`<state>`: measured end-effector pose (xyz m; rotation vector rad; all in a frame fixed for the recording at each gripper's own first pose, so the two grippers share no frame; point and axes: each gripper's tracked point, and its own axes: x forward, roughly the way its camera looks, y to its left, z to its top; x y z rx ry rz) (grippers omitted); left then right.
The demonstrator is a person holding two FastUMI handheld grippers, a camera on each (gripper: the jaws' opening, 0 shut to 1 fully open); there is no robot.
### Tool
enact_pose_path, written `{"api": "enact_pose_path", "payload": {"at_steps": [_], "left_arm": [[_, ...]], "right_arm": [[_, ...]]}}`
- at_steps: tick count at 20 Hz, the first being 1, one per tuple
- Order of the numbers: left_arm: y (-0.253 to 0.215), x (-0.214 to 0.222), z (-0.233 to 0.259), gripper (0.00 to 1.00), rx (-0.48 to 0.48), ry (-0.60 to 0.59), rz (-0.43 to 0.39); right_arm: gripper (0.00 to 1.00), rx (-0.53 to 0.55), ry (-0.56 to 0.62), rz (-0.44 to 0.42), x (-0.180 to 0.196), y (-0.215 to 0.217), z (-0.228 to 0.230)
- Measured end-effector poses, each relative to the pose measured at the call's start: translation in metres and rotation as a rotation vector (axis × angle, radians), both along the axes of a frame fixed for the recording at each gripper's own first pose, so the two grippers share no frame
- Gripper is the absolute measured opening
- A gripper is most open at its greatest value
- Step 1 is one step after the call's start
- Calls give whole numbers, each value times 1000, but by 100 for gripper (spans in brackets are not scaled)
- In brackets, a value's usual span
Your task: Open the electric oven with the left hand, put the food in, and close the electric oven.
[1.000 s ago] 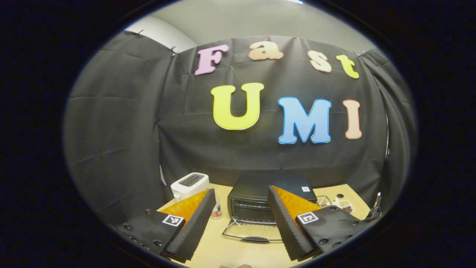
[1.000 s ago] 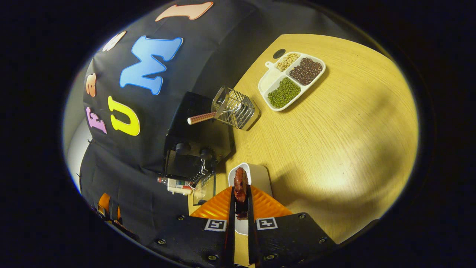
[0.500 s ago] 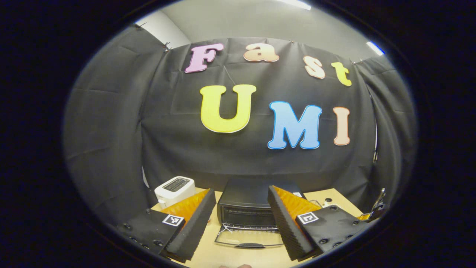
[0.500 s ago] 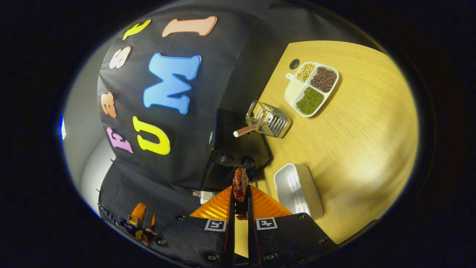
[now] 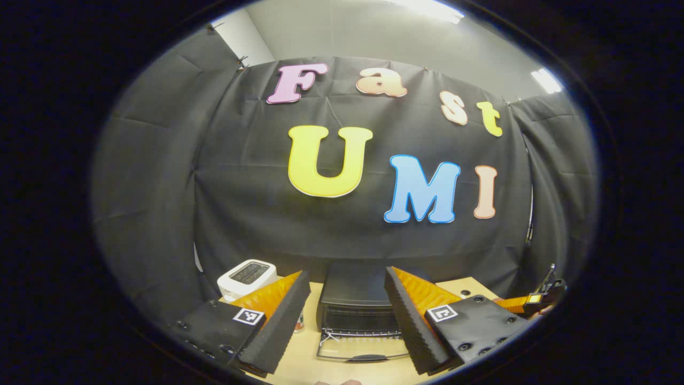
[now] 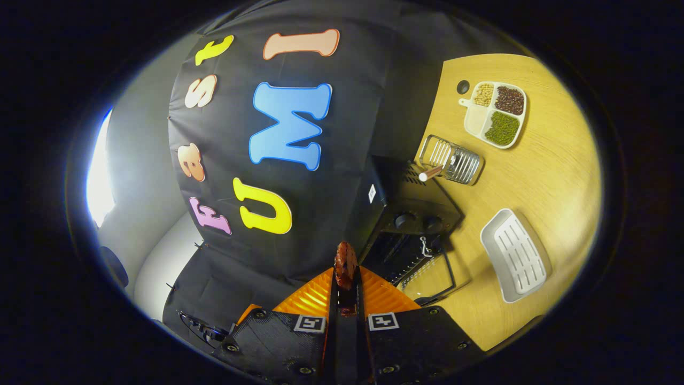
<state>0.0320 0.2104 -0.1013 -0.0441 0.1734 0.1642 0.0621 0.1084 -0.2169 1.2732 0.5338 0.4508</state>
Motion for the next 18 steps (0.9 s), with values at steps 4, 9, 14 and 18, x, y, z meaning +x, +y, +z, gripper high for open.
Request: {"api": "enact_pose_path", "payload": {"at_steps": [4,9,14,18], "left_arm": [[20,-6,6,99,11,-7,-4],[50,-12,1,99,28,7,4],[85,-22,-6,99,45,23,47],[108,-36,-14,95,61,53,71]], "right_arm": [[15,5,-15,28,15,39,2],[15,44,19,38,39,88,-12],[14,-8,89,25,70,126,-55],[15,-4,173,-59,99,143,-94]]}}
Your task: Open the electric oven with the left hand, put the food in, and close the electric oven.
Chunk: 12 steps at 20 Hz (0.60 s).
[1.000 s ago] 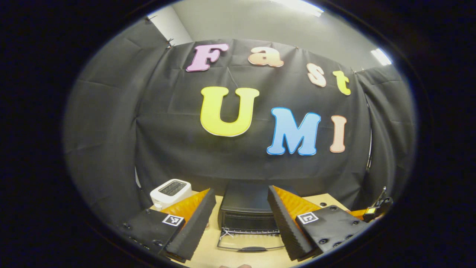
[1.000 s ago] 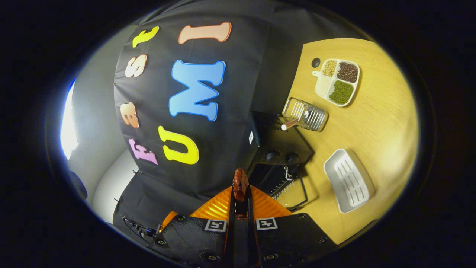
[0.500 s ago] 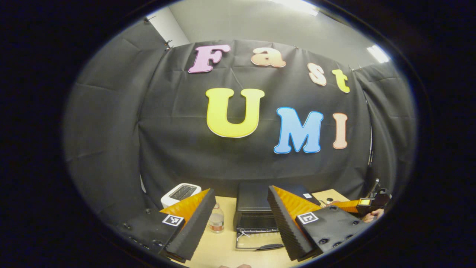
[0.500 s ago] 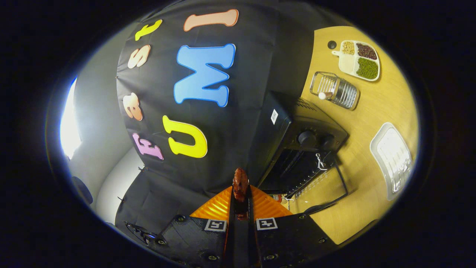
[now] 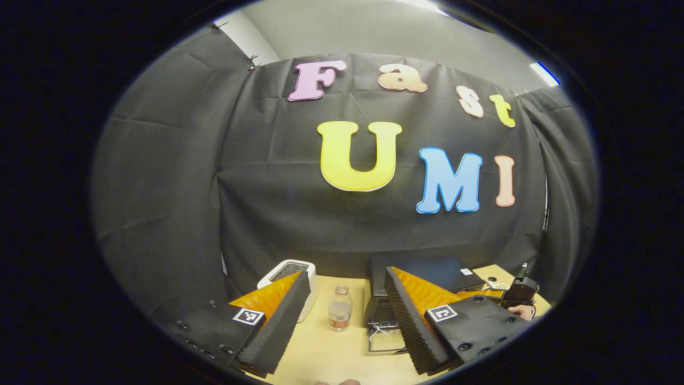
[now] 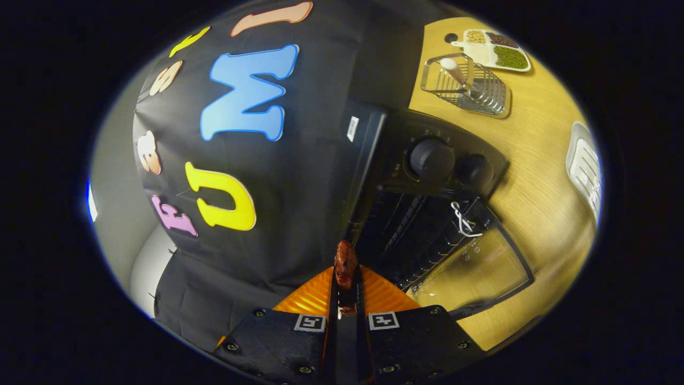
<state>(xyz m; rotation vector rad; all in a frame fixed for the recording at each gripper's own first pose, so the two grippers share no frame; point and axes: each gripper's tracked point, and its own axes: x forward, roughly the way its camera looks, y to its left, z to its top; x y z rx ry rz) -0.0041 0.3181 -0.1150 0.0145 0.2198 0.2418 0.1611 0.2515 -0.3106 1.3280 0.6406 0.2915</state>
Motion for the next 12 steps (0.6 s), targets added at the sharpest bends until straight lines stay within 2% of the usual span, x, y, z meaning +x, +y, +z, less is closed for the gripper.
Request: {"api": "enact_pose_path", "payload": {"at_steps": [1,2,4,5,12], "left_arm": [[4,-1,-4,99,2,12,8],[9,-1,-8,95,2,23,16],[17,-7,-13,95,1,42,31],[21,-10,-14,99,0,49,38],[37,-23,-16,99,7,74,89]], "right_arm": [[15,-5,19,-24,6,2,-10],[15,-13,41,-49,13,5,-22],[15,-26,79,-88,27,11,-40],[15,-27,87,-103,33,15,-46],[15,-45,94,-180,78,28,-64]]}}
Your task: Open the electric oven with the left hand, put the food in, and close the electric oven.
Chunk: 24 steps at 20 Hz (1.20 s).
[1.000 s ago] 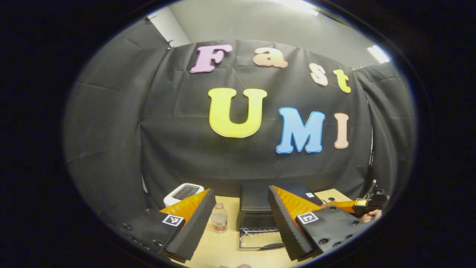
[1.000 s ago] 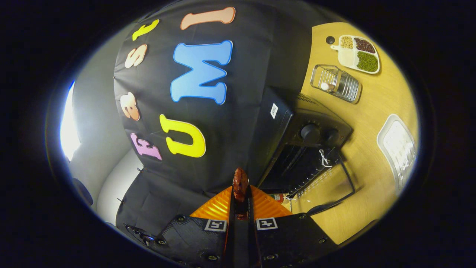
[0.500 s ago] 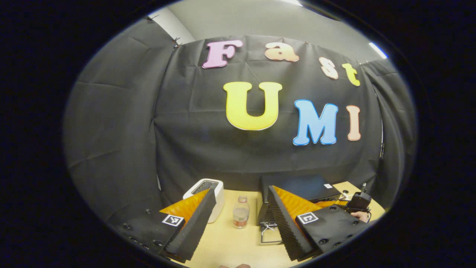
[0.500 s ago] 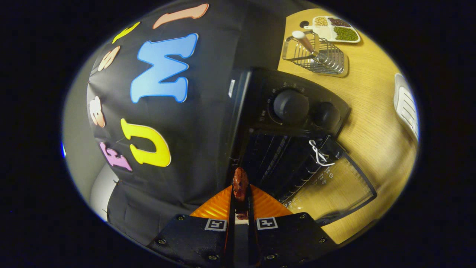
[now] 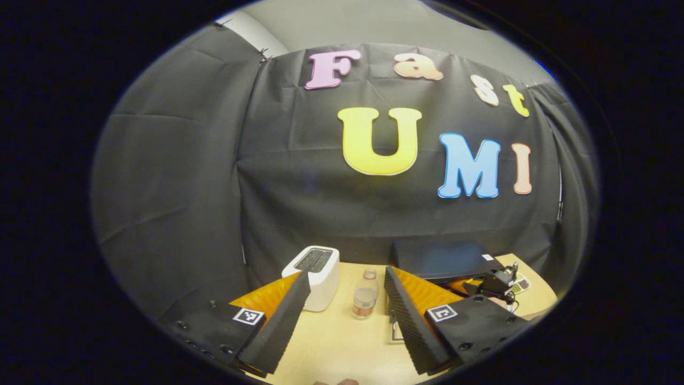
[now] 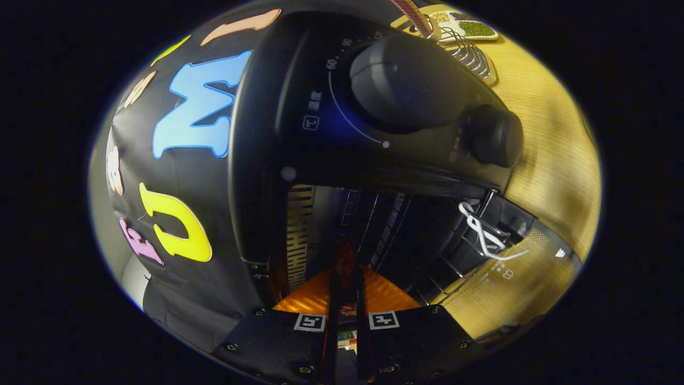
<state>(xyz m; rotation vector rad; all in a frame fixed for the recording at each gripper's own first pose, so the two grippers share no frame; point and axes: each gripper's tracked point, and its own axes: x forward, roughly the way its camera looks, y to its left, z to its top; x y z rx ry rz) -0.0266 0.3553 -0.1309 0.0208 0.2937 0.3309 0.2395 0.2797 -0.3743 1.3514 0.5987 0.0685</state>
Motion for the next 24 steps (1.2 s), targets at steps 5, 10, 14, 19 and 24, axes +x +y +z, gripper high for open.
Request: {"api": "enact_pose_path", "payload": {"at_steps": [5,10,14,19,24], "left_arm": [[-1,-5,-3,95,-12,10,15],[-17,1,0,96,-19,2,-17],[-36,7,3,99,-19,-7,-54],[-62,19,4,99,-49,-25,-96],[-108,42,6,99,-64,-43,-175]], "right_arm": [[15,-80,85,-44,-1,-8,-17],[27,-271,136,-3,-12,-24,-25],[54,-444,107,38,-29,-43,-14],[57,-623,80,123,-73,-73,5],[57,-813,-63,187,-112,-110,67]]}}
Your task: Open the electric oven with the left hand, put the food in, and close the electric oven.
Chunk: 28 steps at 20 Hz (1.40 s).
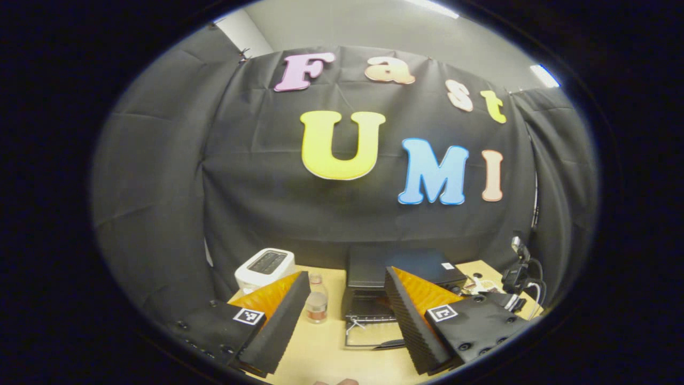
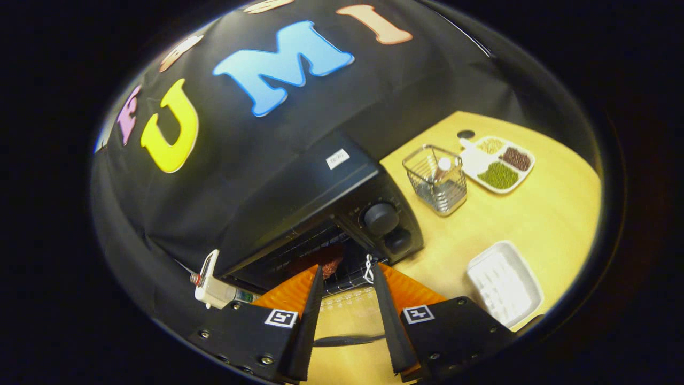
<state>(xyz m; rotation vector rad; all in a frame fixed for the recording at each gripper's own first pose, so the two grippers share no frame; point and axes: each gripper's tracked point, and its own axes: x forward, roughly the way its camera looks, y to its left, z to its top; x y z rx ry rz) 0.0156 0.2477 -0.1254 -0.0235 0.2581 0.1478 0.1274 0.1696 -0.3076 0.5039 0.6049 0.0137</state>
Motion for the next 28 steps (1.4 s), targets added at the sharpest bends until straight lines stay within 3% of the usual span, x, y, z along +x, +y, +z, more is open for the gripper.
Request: {"api": "enact_pose_path", "payload": {"at_steps": [6,10,12,14,15,16,17,21,24,26,28], "left_arm": [[-60,25,4,92,-15,-20,-93],[-96,37,12,91,-18,-43,-141],[-110,40,22,90,-21,-61,-150],[-119,42,32,95,-18,-88,-147],[-123,43,36,91,-12,-99,-145],[-127,42,38,99,-6,-103,-142],[-131,42,34,99,-3,-96,-141],[-141,40,0,99,-2,-14,-146],[-145,38,-36,91,-12,66,-154],[-147,34,-62,99,-30,126,-156],[-146,32,-85,99,-34,178,-147]], "right_arm": [[57,-255,-239,38,-30,-58,113],[57,-341,-363,-2,-48,-86,185],[64,-348,-415,8,-56,-92,210],[65,-385,-471,18,-63,-94,224],[74,-407,-500,24,-65,-98,231],[80,-424,-524,25,-68,-101,237],[93,-432,-544,30,-69,-99,241],[93,-422,-564,32,-75,-99,243],[93,-412,-535,41,-74,-99,235],[93,-409,-520,44,-74,-100,231],[93,-406,-509,45,-72,-99,227]]}}
